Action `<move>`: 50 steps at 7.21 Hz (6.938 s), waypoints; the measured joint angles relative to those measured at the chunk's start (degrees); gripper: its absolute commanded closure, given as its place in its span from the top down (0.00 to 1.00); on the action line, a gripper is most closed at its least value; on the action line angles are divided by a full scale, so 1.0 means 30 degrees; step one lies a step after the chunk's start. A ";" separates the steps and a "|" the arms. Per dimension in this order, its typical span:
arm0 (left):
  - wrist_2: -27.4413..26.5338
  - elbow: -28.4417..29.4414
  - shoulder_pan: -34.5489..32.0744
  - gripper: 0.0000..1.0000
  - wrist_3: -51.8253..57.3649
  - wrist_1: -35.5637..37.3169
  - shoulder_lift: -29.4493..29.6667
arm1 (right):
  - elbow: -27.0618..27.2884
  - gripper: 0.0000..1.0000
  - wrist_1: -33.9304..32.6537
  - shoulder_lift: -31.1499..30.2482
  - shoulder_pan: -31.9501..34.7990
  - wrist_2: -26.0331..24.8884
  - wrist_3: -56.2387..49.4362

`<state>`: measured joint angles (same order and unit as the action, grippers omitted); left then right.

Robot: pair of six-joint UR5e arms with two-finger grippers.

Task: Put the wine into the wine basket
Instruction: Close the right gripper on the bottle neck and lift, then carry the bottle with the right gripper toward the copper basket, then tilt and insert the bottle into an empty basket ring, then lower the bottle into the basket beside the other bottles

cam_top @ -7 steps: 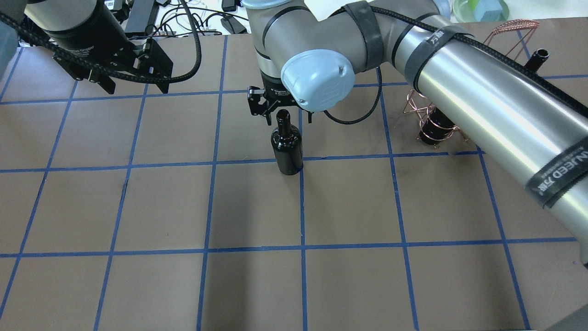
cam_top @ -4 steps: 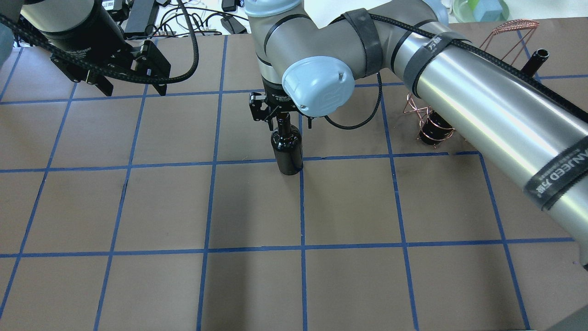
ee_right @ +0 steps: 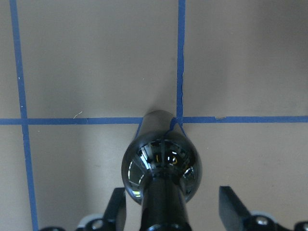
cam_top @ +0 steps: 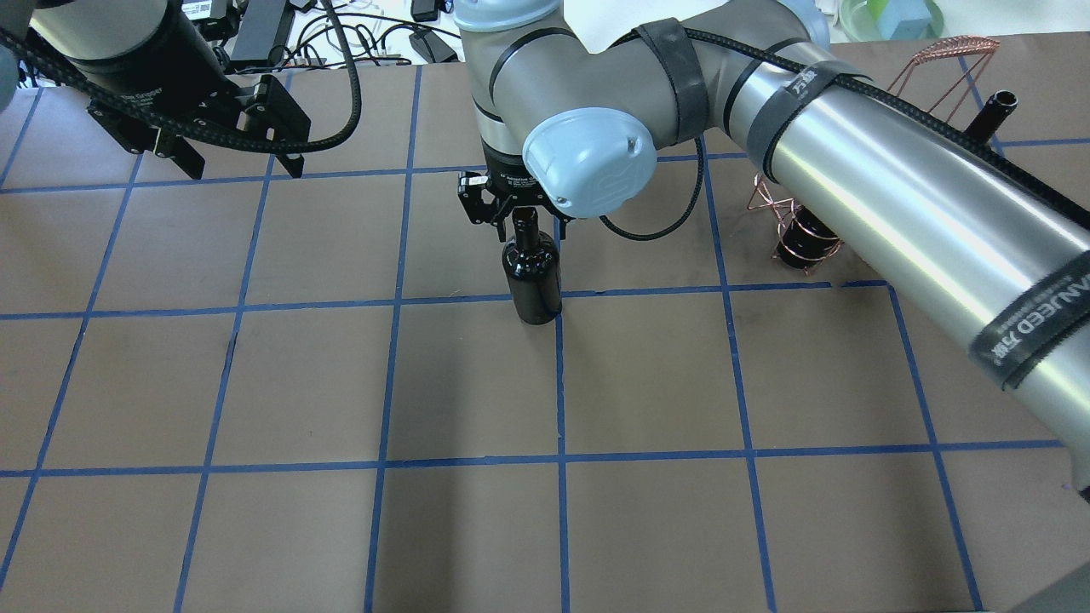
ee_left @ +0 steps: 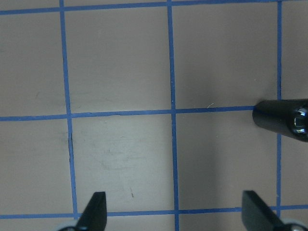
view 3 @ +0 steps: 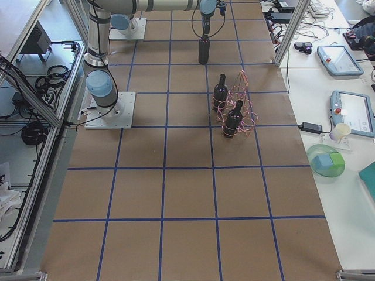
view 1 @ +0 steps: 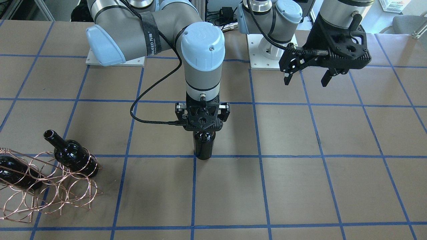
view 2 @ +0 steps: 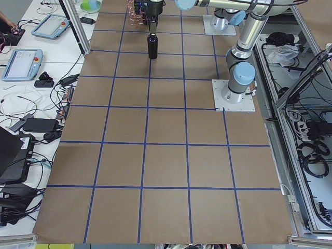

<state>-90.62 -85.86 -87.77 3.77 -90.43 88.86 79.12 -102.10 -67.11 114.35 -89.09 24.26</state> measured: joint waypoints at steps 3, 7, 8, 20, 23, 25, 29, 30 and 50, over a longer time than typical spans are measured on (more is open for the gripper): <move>0.0001 -0.0137 0.0010 1.00 -0.0006 0.0009 -0.0007 | 0.0023 0.00 0.0121 0.0015 0.0000 0.0227 0.0007; 0.0001 -0.0279 0.0000 1.00 -0.0026 -0.0002 -0.0056 | -0.0016 0.00 0.0363 0.0021 -0.0050 0.0620 -0.0022; 0.0001 -0.0297 -0.0006 1.00 -0.0027 -0.0003 -0.0058 | -0.0101 0.00 0.0468 -0.0079 -0.0204 0.0644 -0.0241; -0.0017 -0.0467 0.0045 1.00 -0.0028 -0.0055 -0.0088 | -0.0238 0.00 0.9713 -0.8262 -0.9327 -0.2534 -1.3858; -0.0001 -0.0471 0.0031 1.00 -0.0028 -0.0061 -0.0088 | -0.0212 0.00 1.0361 -0.8725 -1.2216 -0.3178 -1.8432; 0.0001 -0.0471 0.0031 1.00 -0.0028 -0.0061 -0.0088 | -0.0187 0.00 0.8762 -0.8072 -1.3517 -0.3166 -2.0889; -0.0012 -0.0471 0.0037 1.00 -0.0028 -0.0061 -0.0088 | -0.0288 0.00 0.5520 -0.6337 -1.3737 -0.2418 -2.3075; -0.0006 -0.0471 0.0040 1.00 -0.0028 -0.0061 -0.0088 | -0.0311 0.00 0.4856 -0.5868 -1.3739 -0.2199 -2.3415; 0.0017 -0.0764 0.0044 1.00 -0.0116 -0.0024 -0.0088 | -0.0893 0.00 0.2683 -0.1930 -1.3536 -0.1871 -2.5664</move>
<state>-90.57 -88.16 -87.64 3.43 -90.50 88.59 76.44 -94.05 -72.90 73.74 -94.70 -52.73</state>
